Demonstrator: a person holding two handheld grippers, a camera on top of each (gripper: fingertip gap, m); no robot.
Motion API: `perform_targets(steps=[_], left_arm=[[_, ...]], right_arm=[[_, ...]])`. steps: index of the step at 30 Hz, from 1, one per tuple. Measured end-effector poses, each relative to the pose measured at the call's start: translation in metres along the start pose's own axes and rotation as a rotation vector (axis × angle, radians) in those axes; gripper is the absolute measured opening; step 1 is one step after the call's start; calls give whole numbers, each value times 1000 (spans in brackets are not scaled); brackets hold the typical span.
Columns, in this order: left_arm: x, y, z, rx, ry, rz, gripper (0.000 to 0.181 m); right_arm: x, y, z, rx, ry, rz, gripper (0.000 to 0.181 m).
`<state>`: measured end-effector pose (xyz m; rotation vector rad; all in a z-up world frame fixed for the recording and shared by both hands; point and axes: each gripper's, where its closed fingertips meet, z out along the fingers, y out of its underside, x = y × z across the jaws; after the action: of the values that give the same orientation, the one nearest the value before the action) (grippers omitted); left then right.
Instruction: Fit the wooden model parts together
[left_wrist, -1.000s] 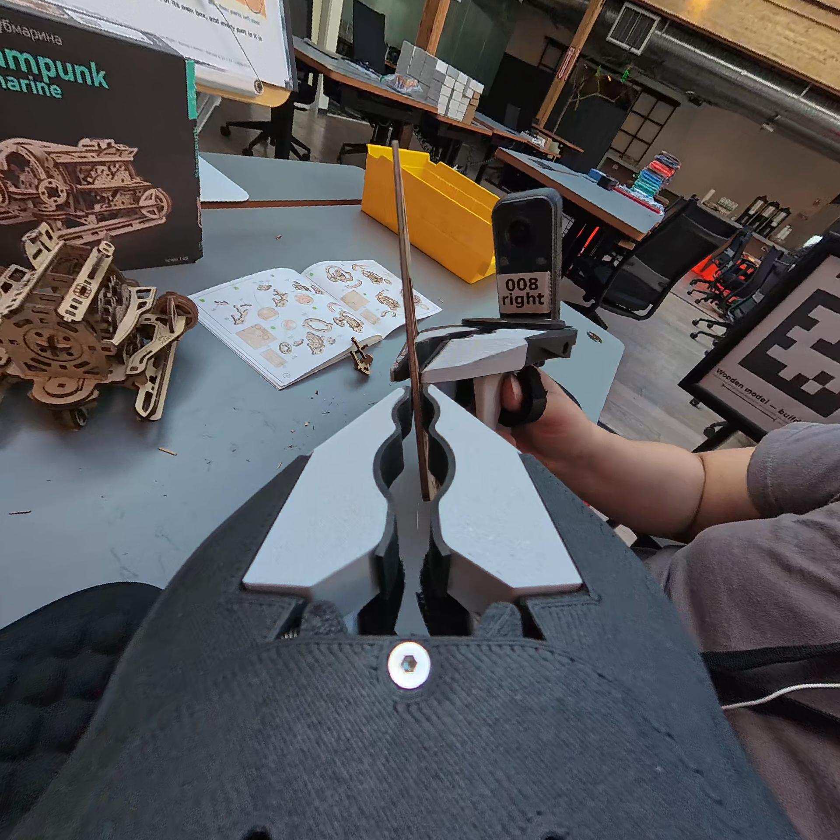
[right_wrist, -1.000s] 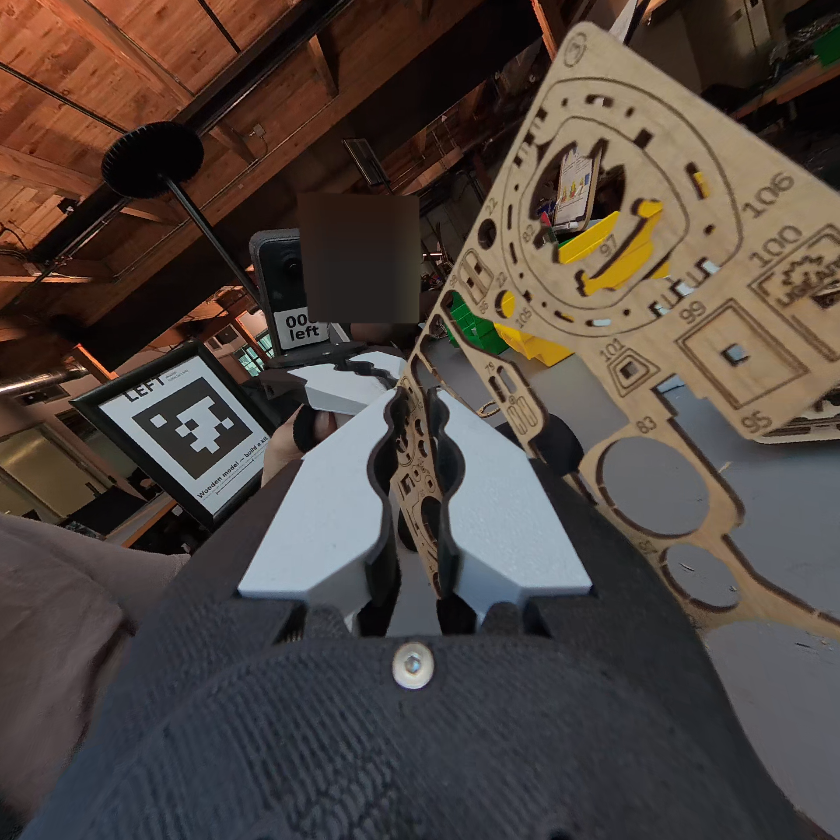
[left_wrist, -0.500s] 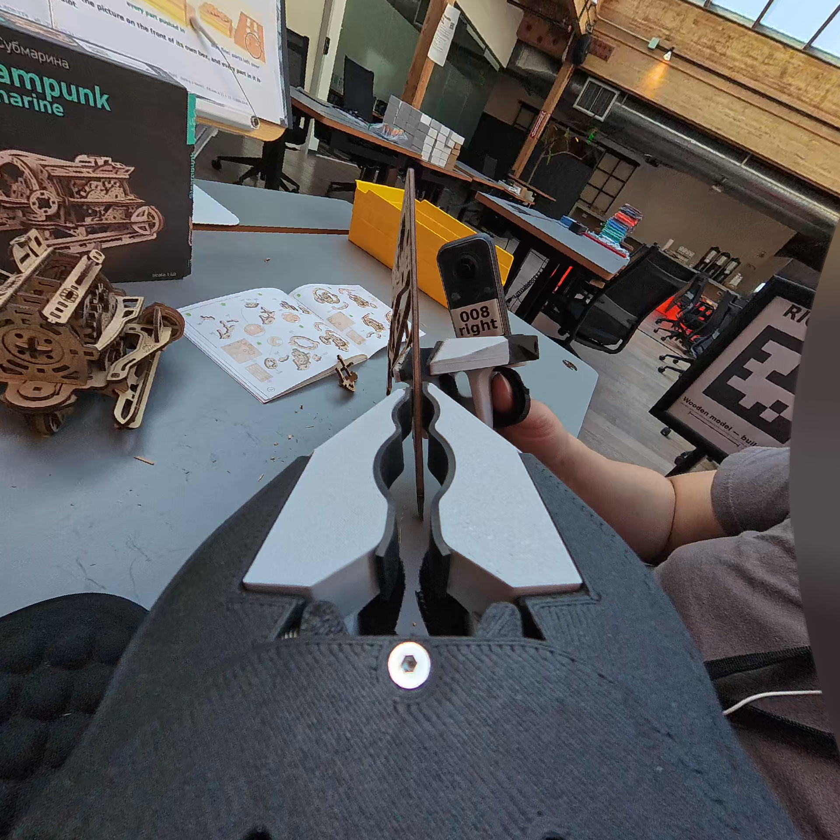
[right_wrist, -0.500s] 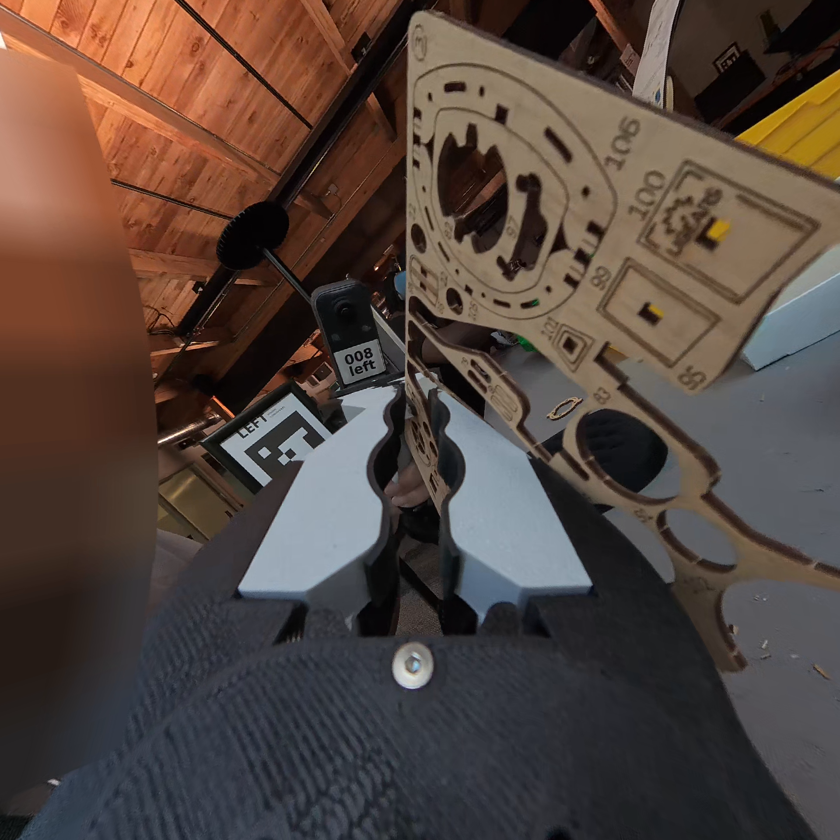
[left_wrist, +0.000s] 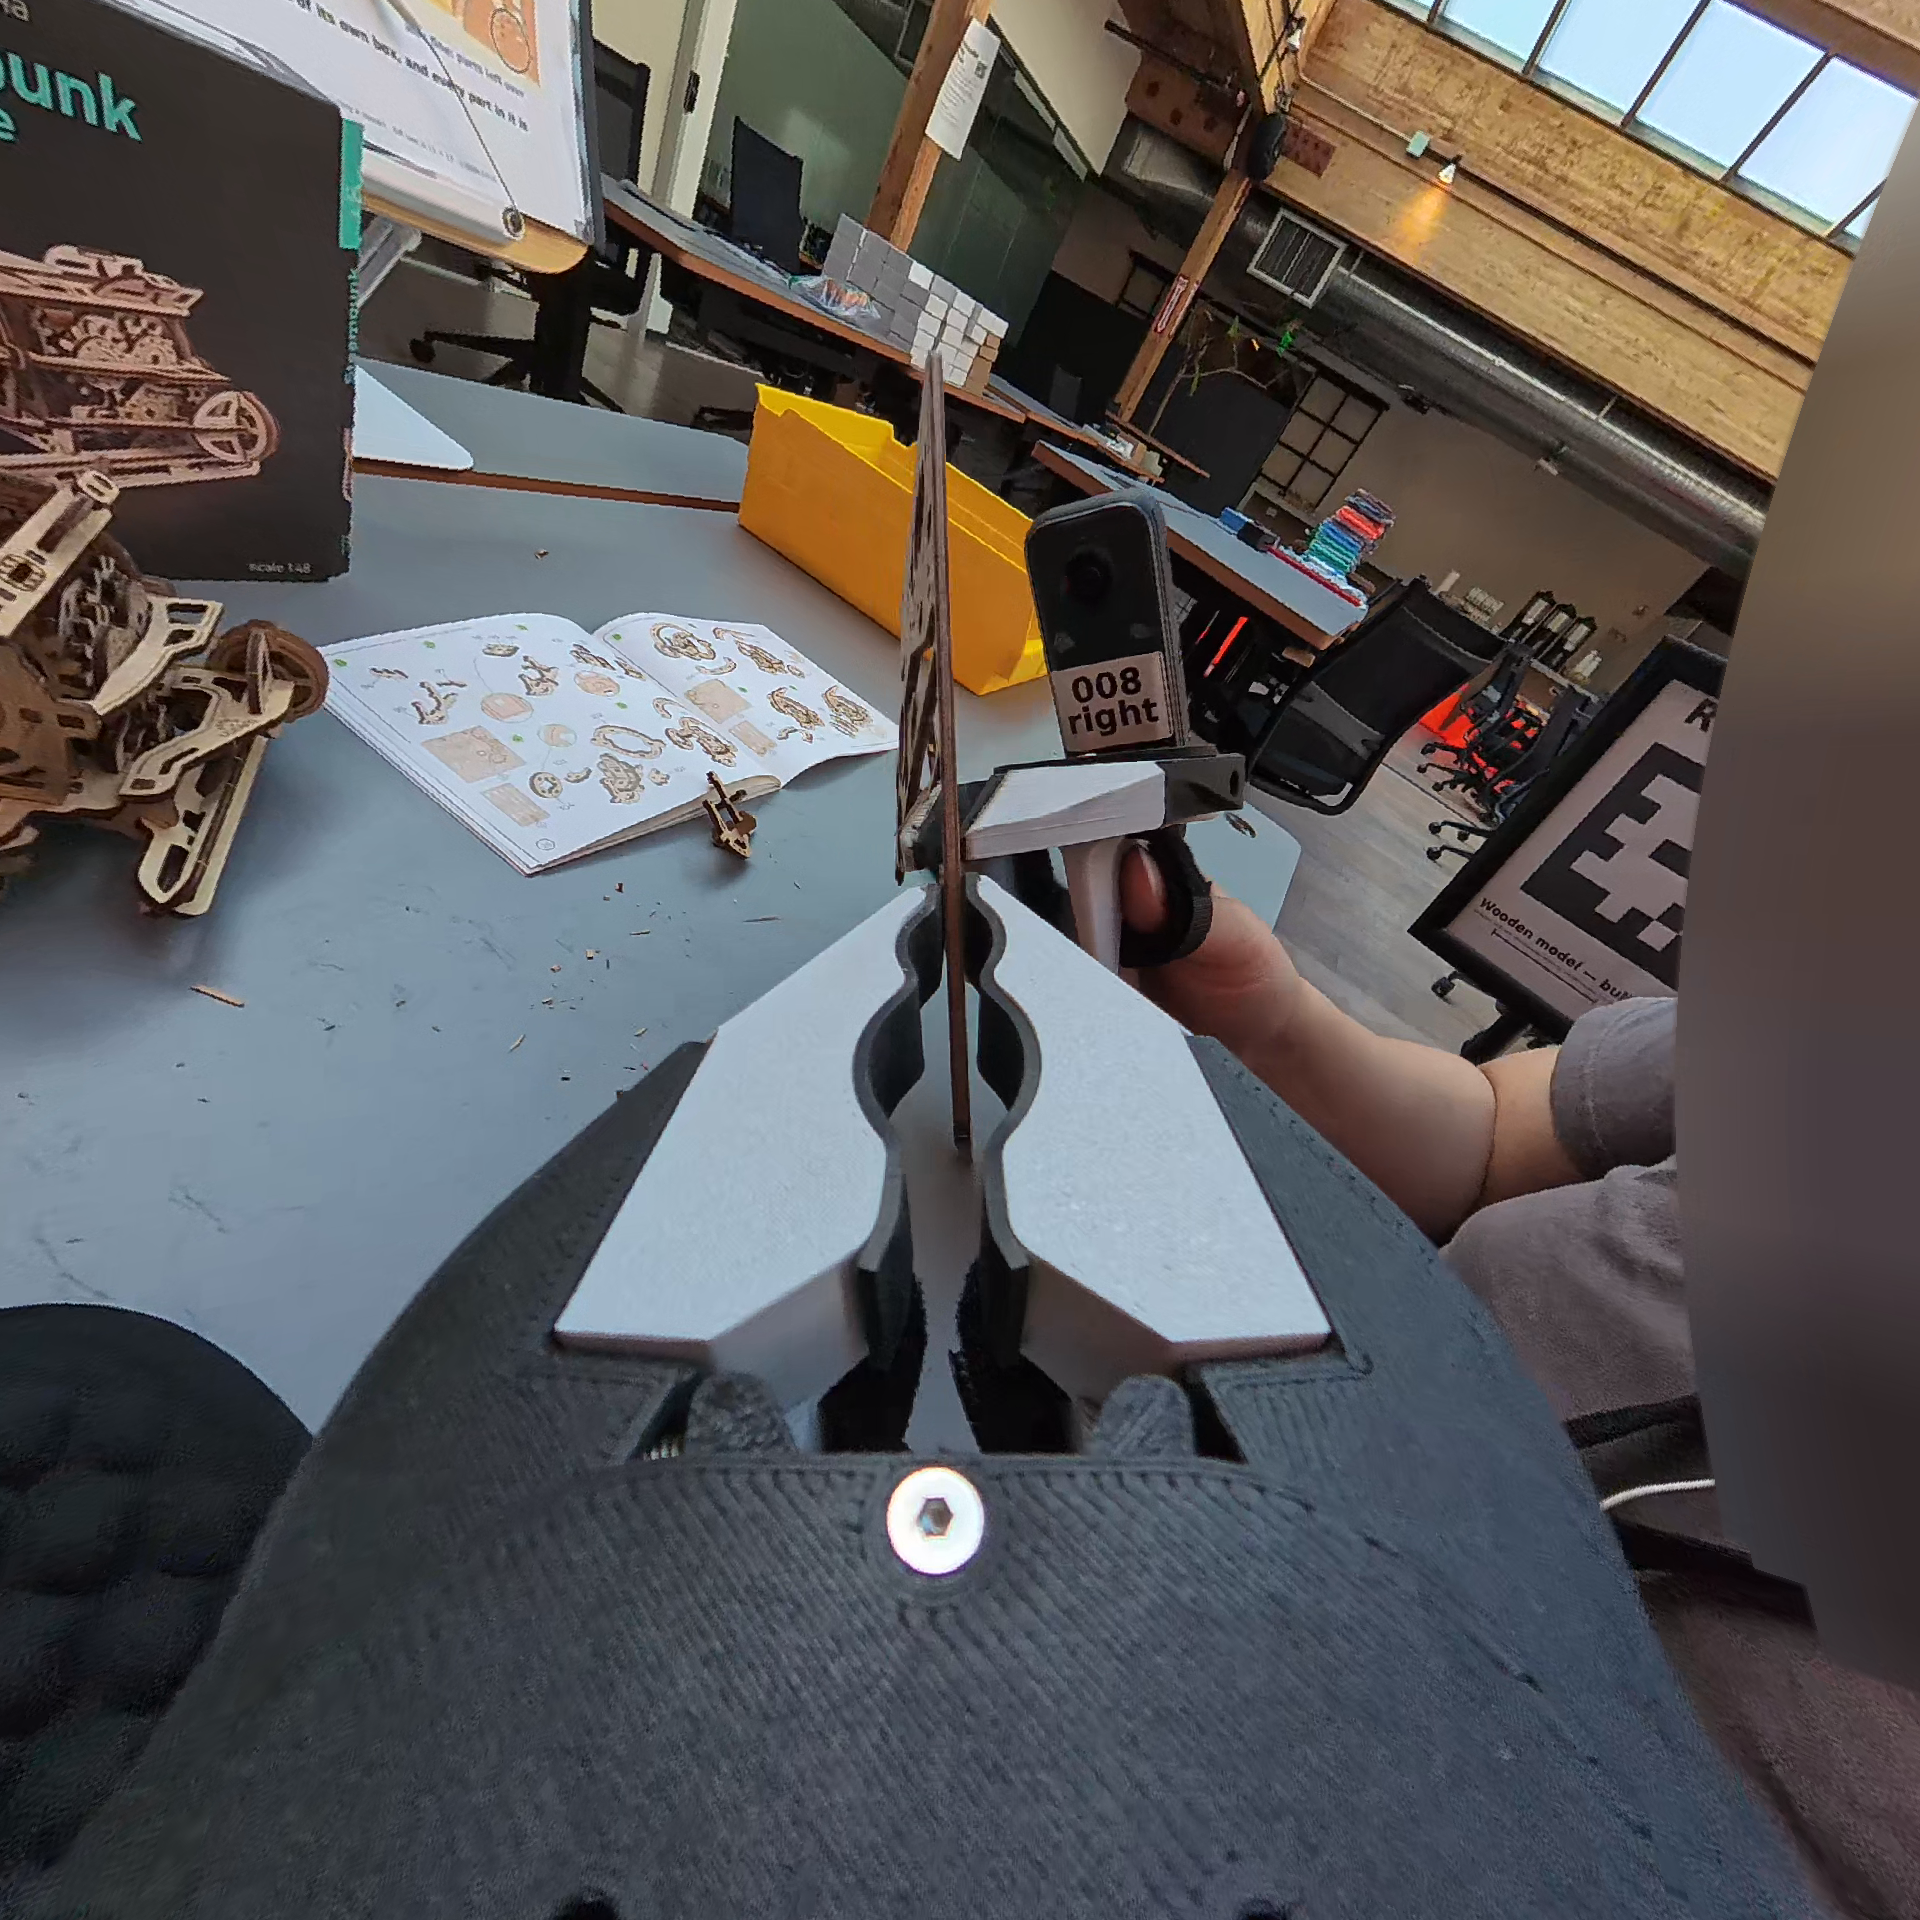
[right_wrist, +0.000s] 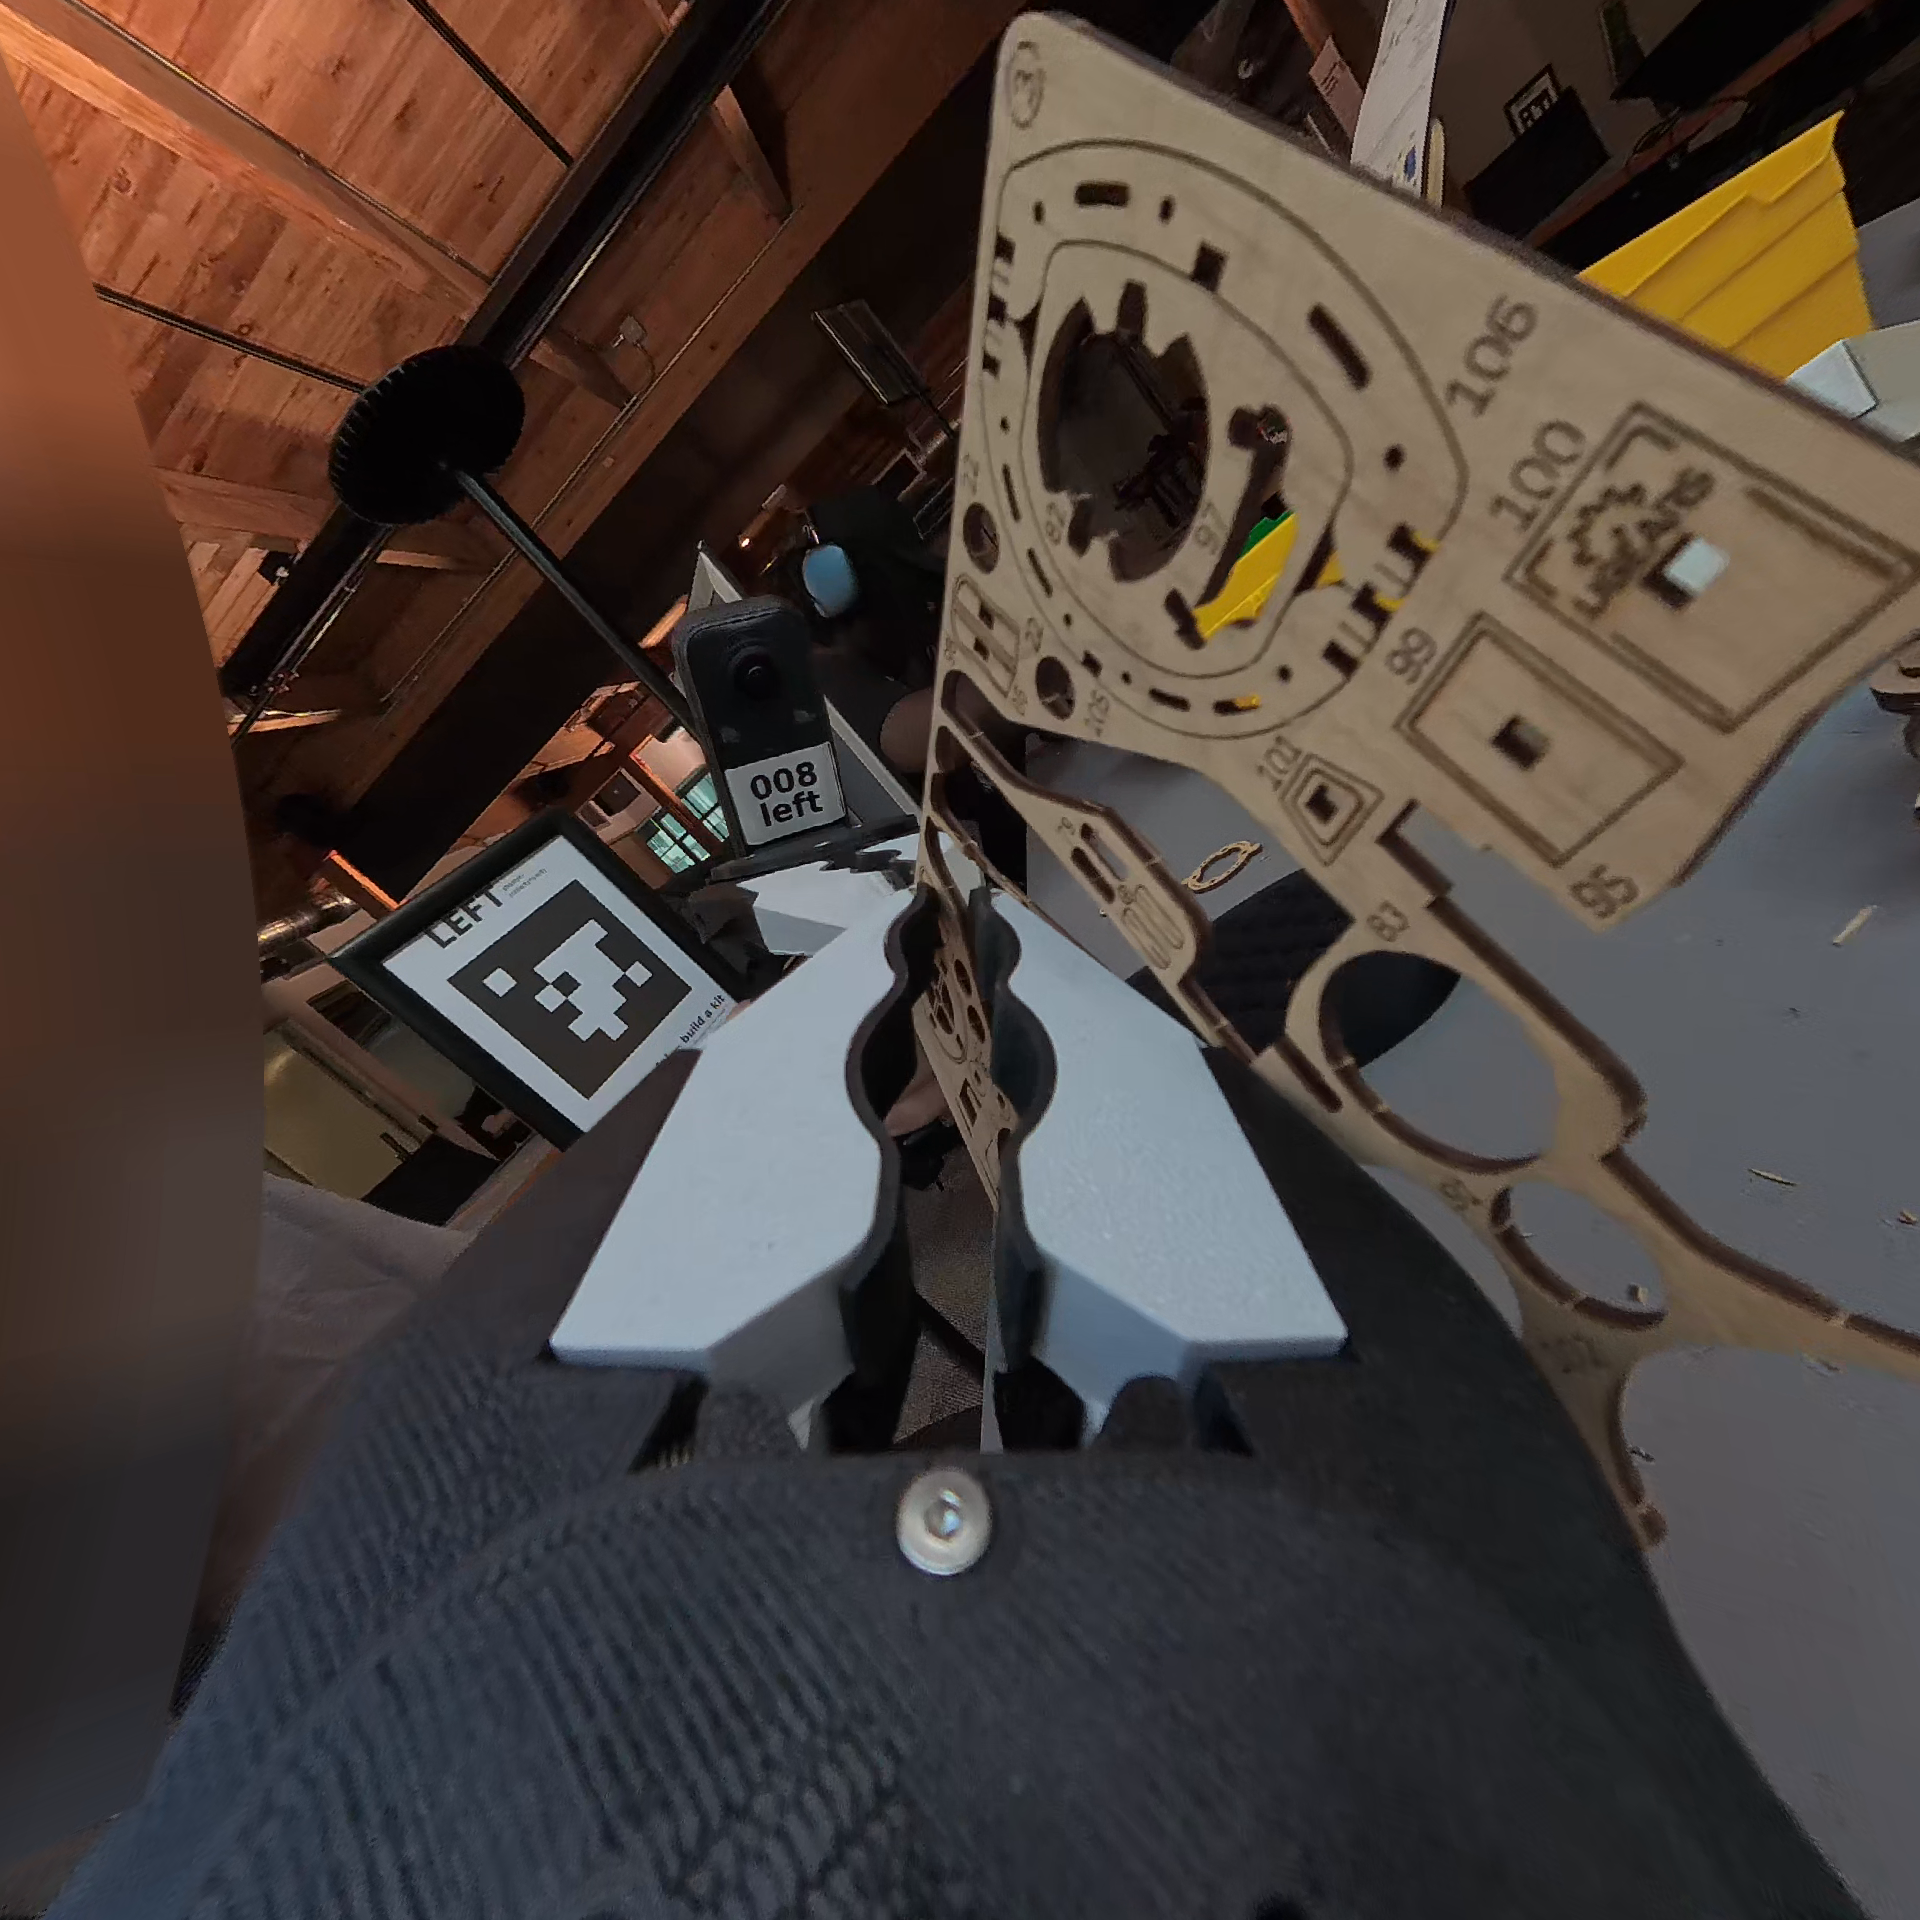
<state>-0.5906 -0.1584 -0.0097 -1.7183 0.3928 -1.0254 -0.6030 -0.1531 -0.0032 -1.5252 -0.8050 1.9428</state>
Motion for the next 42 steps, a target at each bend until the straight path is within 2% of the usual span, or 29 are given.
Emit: perform_targets(steps=[6, 17, 22, 30, 36, 42], left_arm=[[19, 12, -8, 18, 28, 95, 0], [12, 14, -3, 25, 30, -12, 0], [7, 13, -1, 23, 5, -34, 0], [10, 13, 1, -5, 13, -16, 0], [17, 14, 1, -11, 88, -30, 3], [13, 13, 0, -6, 74, -31, 1]], right_arm=[[-17, 16, -3, -27, 51, -114, 5], [-8, 19, -9, -113, 113, -159, 10], [-2, 16, -13, -157, 189, -290, 12], [-5, 17, -11, -298, 199, -465, 8], [-7, 17, -14, -292, 129, -345, 4], [-3, 13, -15, -275, 149, -371, 5]])
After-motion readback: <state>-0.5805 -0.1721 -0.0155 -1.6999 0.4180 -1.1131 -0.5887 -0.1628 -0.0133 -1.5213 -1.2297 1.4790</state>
